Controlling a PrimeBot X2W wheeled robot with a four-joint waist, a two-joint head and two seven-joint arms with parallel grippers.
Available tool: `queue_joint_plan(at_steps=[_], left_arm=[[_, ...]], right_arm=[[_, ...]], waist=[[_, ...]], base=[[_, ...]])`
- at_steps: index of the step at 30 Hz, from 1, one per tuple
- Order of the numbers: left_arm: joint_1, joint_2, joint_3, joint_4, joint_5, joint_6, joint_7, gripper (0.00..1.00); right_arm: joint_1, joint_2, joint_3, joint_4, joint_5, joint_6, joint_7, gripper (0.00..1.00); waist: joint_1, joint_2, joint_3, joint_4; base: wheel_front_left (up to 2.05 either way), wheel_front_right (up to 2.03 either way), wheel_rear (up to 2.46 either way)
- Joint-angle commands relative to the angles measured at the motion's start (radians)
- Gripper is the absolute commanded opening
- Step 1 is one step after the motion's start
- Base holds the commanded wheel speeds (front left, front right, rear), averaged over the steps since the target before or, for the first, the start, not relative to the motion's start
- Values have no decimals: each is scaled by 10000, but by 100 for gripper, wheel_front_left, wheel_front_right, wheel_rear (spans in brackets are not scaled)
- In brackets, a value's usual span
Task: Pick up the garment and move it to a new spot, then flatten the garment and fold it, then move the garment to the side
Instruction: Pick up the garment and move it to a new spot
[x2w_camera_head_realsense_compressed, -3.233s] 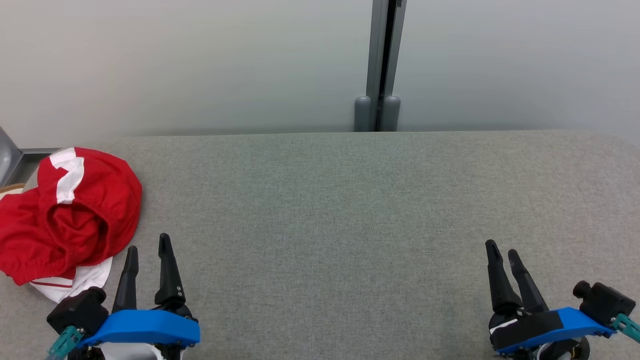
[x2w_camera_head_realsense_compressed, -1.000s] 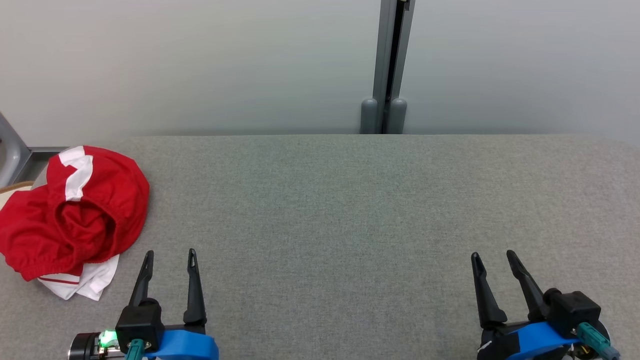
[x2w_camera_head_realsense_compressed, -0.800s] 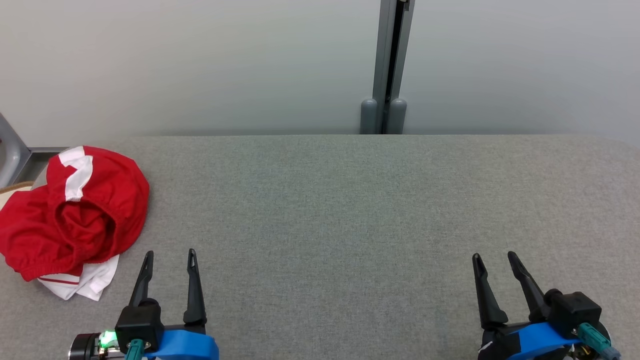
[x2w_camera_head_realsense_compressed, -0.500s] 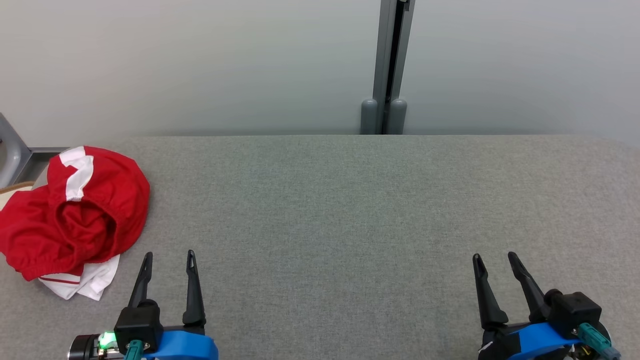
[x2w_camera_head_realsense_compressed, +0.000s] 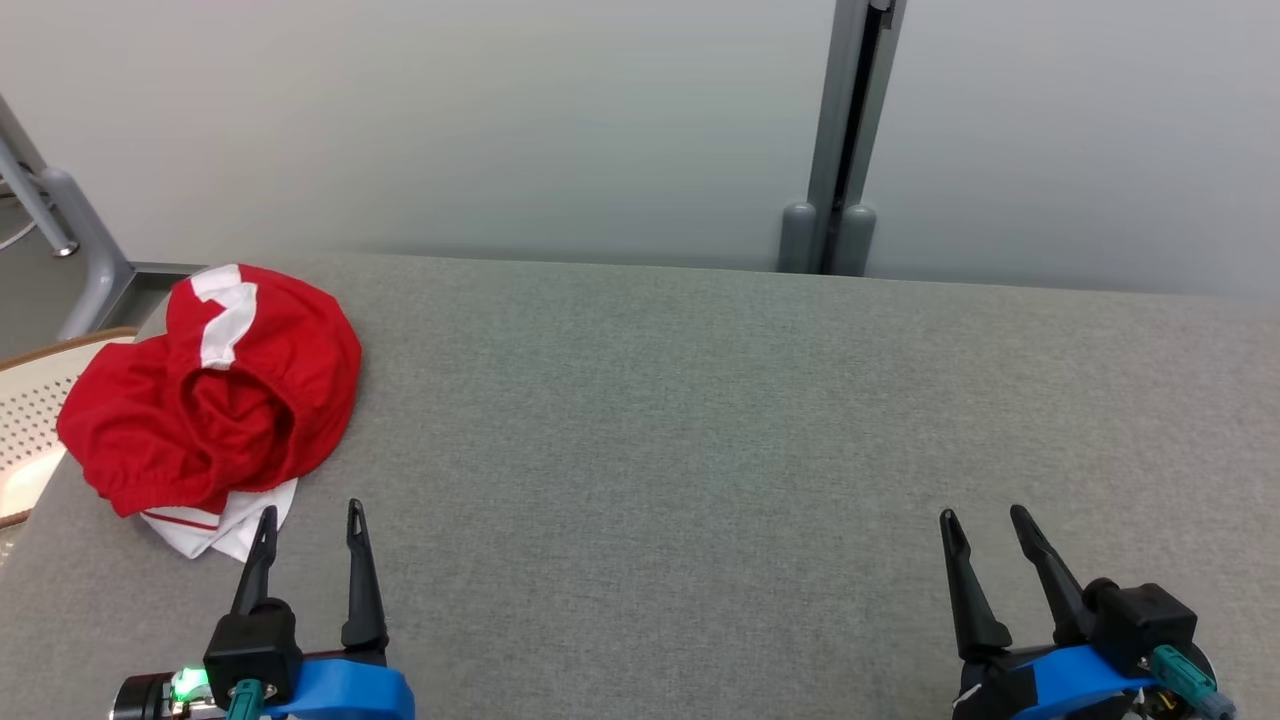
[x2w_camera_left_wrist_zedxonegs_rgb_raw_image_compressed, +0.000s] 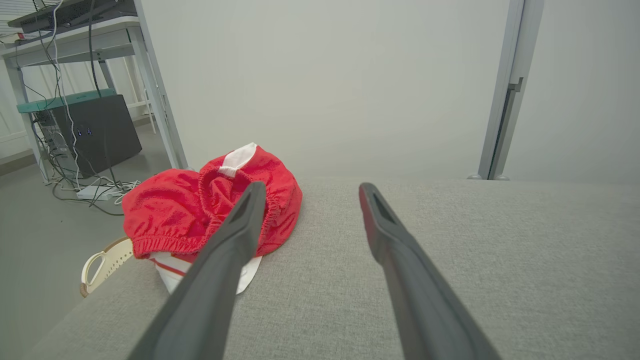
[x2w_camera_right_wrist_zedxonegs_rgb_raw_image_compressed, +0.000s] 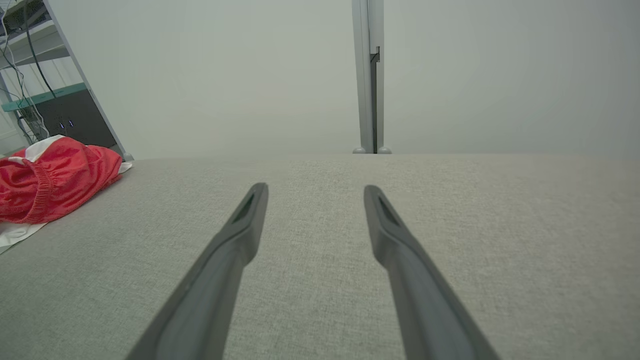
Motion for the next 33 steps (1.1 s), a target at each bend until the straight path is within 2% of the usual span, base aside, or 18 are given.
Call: queue_joint_plan(at_steps=[1, 23, 33], left_arm=[[-114, 79, 34, -33, -53, 43, -49, 100], [-110, 186, 294, -46, -271, 136, -39, 100], [12, 196, 403, -70, -406, 144, -39, 100]], right_arm=[[-132, -61, -5, 16, 18, 1, -40, 100], [-396, -61, -48, 195, -98, 1, -40, 100], [-368, -61, 67, 288, -25, 1, -40, 100]], waist=[[0, 0, 72, 150], [0, 0, 371, 2750], [0, 0, 300, 3160]], base=[[0, 0, 0], [0, 0, 0], [0, 0, 0]])
